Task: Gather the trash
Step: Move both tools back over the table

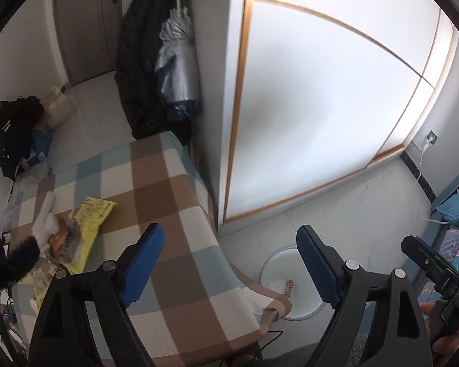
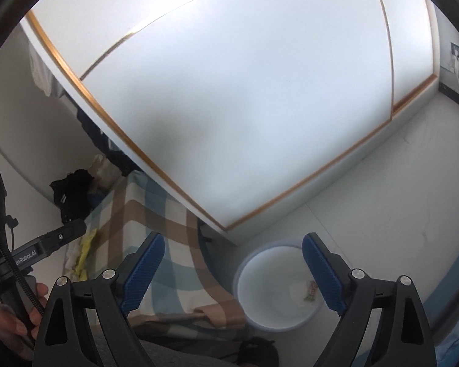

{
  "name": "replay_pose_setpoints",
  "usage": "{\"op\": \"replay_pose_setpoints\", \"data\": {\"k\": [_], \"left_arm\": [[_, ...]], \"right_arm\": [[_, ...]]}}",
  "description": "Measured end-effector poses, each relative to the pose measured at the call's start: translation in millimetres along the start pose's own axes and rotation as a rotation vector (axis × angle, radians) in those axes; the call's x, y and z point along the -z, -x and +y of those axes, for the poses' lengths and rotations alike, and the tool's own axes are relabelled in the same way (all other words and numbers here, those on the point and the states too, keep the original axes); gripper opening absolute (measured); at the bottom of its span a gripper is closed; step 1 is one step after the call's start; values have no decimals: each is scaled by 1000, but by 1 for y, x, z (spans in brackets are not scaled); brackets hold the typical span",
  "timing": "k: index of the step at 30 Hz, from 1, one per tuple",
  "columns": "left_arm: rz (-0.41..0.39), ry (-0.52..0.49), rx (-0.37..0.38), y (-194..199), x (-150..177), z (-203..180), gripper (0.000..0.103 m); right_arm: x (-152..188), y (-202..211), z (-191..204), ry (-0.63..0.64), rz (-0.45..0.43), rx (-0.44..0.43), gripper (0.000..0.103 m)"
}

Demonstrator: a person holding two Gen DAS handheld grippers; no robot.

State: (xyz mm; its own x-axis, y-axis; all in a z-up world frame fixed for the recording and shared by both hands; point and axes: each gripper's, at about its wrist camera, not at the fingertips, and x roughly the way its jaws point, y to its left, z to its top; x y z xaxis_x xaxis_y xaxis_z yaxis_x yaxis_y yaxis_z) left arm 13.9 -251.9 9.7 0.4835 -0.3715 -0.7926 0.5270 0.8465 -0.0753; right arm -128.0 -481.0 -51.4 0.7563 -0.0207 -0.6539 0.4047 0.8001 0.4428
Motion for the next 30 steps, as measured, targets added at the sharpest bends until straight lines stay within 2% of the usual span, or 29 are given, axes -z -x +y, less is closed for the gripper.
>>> {"op": "replay_pose_setpoints", "data": {"k": [5, 8, 14, 23, 26, 30], "left_arm": [[-80, 28, -62, 32, -3, 35, 92], [-114, 53, -83, 50, 1, 56, 99], [-136, 104, -137, 72, 16, 102, 100], [-151, 278, -240, 89, 56, 198, 100], [-158, 319, -261, 90, 71, 227, 100], [-151, 370, -250, 87, 88, 254, 100]], "right_arm": [[-15, 23, 58, 99, -50, -61, 94], [-21, 34, 95, 159, -77, -122, 99], [-24, 36, 165, 252, -62, -226, 100], [11, 18, 259, 332, 16, -380, 102], [33, 0, 280, 361, 52, -368, 102], [65, -32, 294, 386, 123, -357, 102]]}}
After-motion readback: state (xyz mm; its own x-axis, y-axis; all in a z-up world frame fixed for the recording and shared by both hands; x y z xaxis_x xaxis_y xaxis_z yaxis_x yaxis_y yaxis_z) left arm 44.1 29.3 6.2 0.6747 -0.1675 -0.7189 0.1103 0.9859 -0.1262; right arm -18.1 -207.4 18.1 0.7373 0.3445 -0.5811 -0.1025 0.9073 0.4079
